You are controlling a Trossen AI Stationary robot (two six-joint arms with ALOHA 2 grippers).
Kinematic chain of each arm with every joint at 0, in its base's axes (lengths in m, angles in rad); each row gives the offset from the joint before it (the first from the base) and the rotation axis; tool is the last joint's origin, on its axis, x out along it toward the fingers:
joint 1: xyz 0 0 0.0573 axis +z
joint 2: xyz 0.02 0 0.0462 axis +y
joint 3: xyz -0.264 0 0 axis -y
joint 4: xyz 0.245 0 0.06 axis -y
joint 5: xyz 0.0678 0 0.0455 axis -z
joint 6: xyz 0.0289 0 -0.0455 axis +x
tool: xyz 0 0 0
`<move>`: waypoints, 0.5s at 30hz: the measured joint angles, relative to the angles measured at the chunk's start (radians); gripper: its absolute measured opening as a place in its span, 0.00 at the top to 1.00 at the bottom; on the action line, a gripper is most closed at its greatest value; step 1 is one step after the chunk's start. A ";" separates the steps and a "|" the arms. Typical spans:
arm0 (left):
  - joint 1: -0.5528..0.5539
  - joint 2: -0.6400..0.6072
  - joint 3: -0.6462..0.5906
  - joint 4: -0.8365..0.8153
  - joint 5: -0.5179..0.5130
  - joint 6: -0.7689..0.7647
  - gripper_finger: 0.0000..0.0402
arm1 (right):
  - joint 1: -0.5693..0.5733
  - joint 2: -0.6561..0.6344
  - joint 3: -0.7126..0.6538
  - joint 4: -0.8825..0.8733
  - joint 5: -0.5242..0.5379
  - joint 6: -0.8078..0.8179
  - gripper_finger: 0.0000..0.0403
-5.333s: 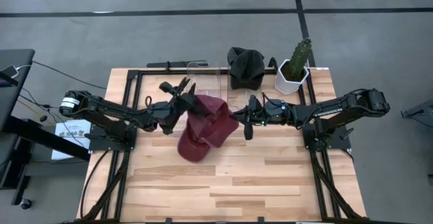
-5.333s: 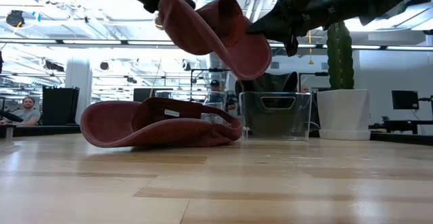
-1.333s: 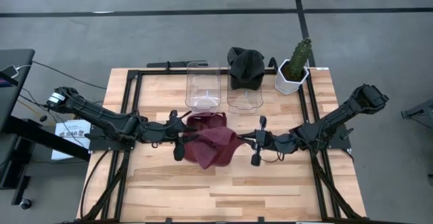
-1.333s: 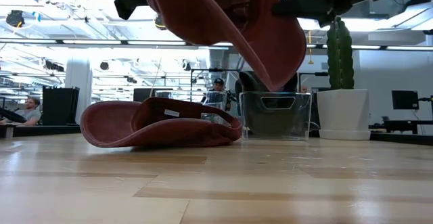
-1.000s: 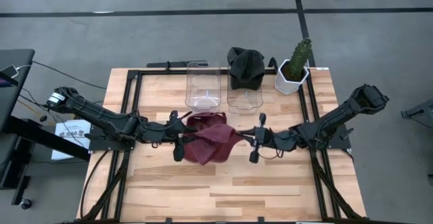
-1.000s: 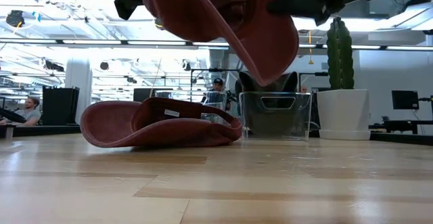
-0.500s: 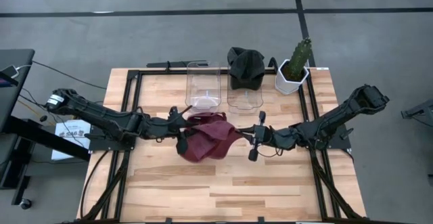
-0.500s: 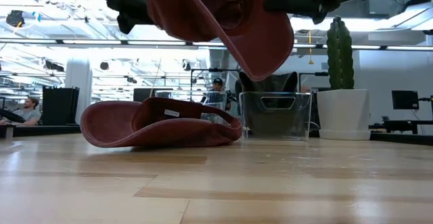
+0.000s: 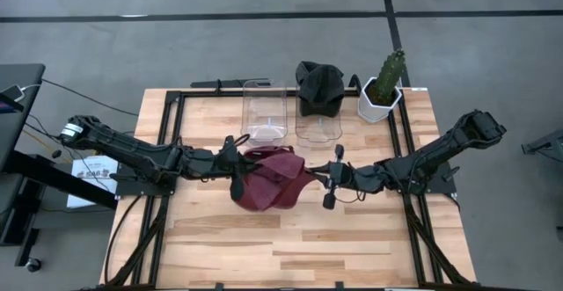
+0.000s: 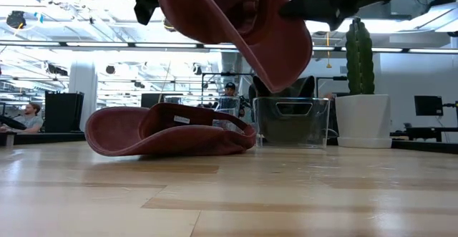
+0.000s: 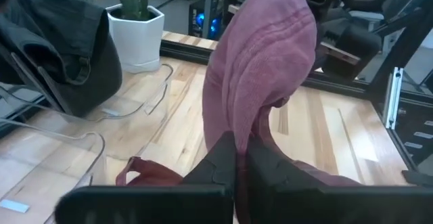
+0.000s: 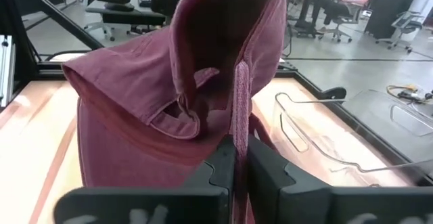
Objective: Pick & Place hat
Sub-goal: Put the red cap into the left transparent bin
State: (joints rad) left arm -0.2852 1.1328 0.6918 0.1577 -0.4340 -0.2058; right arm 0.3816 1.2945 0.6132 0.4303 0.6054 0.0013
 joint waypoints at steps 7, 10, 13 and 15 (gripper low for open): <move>0.000 0.000 0.000 0.006 0.000 0.015 0.98 | -0.013 0.000 0.000 0.020 -0.007 0.001 0.92; 0.000 0.000 0.000 0.008 0.001 0.015 0.98 | -0.012 0.000 0.000 0.021 -0.007 0.028 0.90; 0.000 0.000 0.000 0.008 0.001 0.015 0.98 | -0.012 0.002 0.000 0.019 -0.008 0.032 0.85; 0.000 0.000 0.000 0.008 0.002 0.015 0.98 | -0.013 0.002 0.000 0.005 -0.017 0.034 0.82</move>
State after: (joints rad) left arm -0.2848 1.1328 0.6918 0.1654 -0.4324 -0.1909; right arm 0.3691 1.2968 0.6136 0.4348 0.5886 0.0353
